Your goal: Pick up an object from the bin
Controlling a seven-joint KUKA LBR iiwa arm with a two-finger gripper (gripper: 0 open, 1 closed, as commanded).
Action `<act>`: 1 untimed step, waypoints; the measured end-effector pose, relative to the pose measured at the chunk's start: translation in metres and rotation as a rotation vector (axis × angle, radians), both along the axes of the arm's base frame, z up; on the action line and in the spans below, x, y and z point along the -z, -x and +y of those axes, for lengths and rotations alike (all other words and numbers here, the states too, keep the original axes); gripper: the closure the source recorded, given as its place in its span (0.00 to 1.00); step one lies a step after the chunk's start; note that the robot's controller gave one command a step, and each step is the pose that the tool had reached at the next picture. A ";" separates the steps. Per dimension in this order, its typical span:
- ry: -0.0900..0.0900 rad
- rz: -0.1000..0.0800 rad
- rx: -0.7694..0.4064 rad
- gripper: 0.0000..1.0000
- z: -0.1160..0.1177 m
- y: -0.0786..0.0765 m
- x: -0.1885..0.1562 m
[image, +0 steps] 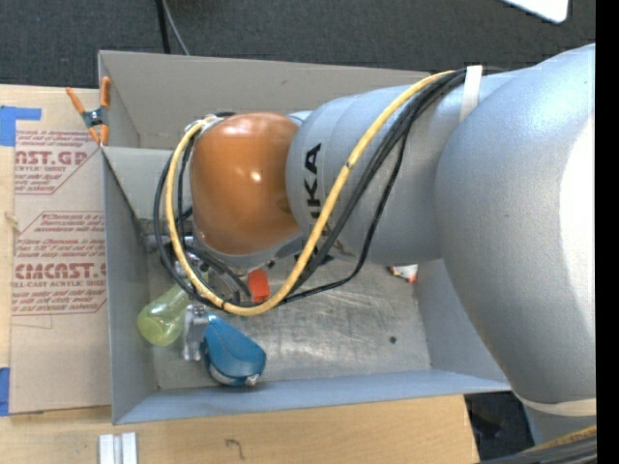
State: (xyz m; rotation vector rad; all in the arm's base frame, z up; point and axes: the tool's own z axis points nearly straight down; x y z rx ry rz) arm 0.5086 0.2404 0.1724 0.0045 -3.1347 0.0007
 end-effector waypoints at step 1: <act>-0.002 -0.007 0.003 0.00 -0.001 -0.002 -0.005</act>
Offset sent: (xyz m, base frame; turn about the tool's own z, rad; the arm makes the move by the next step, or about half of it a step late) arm 0.0218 -0.0012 -0.1024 -0.2368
